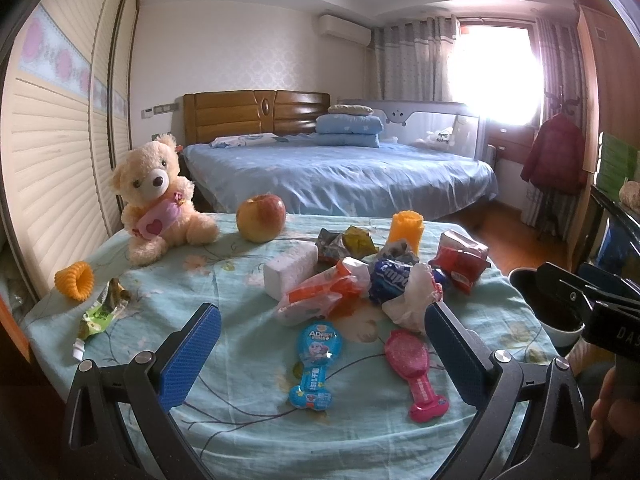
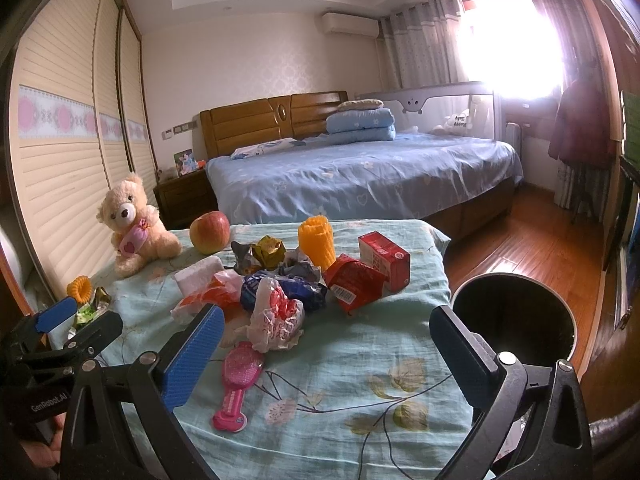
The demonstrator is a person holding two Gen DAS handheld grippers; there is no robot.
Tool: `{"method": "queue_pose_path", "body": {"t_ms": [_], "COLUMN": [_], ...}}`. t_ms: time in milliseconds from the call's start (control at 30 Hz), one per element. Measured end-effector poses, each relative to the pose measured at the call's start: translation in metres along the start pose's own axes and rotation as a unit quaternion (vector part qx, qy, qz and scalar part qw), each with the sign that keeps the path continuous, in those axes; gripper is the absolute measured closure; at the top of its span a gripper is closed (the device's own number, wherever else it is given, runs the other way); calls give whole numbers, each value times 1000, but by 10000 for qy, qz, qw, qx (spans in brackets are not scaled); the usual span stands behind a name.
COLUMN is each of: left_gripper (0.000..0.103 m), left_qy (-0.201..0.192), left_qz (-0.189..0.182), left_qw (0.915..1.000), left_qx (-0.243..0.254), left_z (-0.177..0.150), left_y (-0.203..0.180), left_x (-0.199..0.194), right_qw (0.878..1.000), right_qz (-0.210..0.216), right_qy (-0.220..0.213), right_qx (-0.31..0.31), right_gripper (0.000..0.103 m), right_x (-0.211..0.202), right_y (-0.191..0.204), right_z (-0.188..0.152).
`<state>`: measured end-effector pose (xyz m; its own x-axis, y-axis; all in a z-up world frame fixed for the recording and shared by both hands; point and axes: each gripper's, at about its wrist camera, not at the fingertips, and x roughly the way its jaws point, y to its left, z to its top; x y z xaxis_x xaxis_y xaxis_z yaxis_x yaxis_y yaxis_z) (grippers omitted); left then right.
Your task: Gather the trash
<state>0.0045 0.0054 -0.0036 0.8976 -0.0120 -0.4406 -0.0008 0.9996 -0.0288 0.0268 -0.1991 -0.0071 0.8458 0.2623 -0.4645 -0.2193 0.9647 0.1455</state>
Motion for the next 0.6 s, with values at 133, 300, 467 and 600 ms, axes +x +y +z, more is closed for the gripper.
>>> {"method": "queue_pose_path", "body": {"t_ms": [133, 300, 467, 600], "left_gripper": [1, 1, 1, 1], "left_qy": [25, 75, 167, 320], "left_qz": [-6, -16, 9, 32], "left_qw": [10000, 10000, 9999, 9995], "left_qx": [7, 3, -35, -64], "left_z": [0, 0, -1, -1], "left_y": [-1, 2, 8, 12], "left_x": [1, 5, 10, 20], "right_qw": [10000, 10000, 9999, 9996], "right_qz": [11, 47, 74, 140], "right_qy": [17, 50, 141, 263], "right_qx": [3, -8, 8, 22], "right_gripper": [0, 0, 0, 0], "right_x": [0, 1, 6, 12], "right_y": [0, 2, 3, 5], "right_z": [-1, -3, -5, -7]}}
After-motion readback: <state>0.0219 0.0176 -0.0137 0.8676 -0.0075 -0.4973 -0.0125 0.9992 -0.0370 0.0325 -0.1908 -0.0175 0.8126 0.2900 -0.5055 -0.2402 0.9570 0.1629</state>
